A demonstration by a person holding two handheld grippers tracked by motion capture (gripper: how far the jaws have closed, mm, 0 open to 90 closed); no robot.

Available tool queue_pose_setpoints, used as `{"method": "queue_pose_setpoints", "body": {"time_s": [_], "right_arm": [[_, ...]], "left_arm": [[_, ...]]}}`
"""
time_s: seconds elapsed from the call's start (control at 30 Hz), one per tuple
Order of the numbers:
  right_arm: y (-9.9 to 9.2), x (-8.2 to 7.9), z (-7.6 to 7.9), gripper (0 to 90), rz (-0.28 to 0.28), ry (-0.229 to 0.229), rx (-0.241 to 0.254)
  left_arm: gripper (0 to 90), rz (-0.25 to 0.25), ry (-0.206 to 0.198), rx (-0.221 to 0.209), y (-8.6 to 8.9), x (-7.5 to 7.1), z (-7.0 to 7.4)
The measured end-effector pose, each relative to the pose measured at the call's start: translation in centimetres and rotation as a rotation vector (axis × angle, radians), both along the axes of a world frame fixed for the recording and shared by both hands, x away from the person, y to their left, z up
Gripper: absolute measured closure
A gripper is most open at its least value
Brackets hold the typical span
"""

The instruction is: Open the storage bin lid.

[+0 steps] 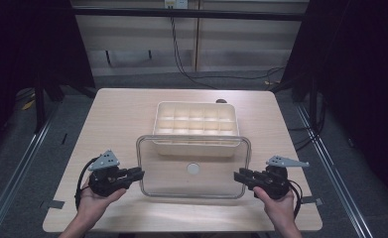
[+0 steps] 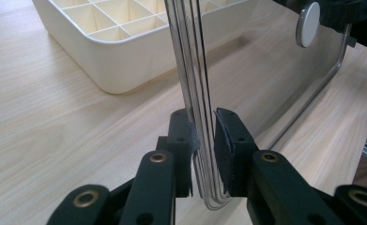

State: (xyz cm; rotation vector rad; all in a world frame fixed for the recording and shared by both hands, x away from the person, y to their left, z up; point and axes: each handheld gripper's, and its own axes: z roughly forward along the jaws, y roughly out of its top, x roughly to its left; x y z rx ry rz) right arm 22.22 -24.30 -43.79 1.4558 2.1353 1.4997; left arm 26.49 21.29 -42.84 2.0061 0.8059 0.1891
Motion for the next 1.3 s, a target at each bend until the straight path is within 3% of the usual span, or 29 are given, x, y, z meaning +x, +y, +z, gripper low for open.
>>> {"method": "queue_pose_setpoints", "body": {"time_s": [0.43,0.7,0.8,1.0,1.13,1.3], "right_arm": [[0.7,-2.4,-0.5,63.6,0.007,0.001,-0.030],[1.1,-2.0,-2.1,62.8,0.027,0.060,-0.050],[1.0,-1.9,-2.2,62.7,0.027,0.066,-0.046],[1.1,-1.7,-2.8,61.6,0.029,0.094,-0.056],[1.1,-1.1,-3.1,60.2,0.023,0.102,-0.057],[1.3,-0.7,-3.2,55.9,0.005,0.112,-0.085]], "left_arm": [[77.6,-0.014,0.016,0.012,0.7,-2.4,-1.1],[77.4,-0.004,0.039,0.016,0.7,-2.4,-1.8],[76.7,-0.010,0.041,0.015,0.6,-2.4,-1.9],[71.6,-0.018,0.056,0.056,0.3,-1.7,-2.6],[71.1,-0.022,0.069,0.049,0.2,-1.2,-2.8],[69.3,-0.036,0.076,0.065,-0.2,-0.8,-3.0]]}}
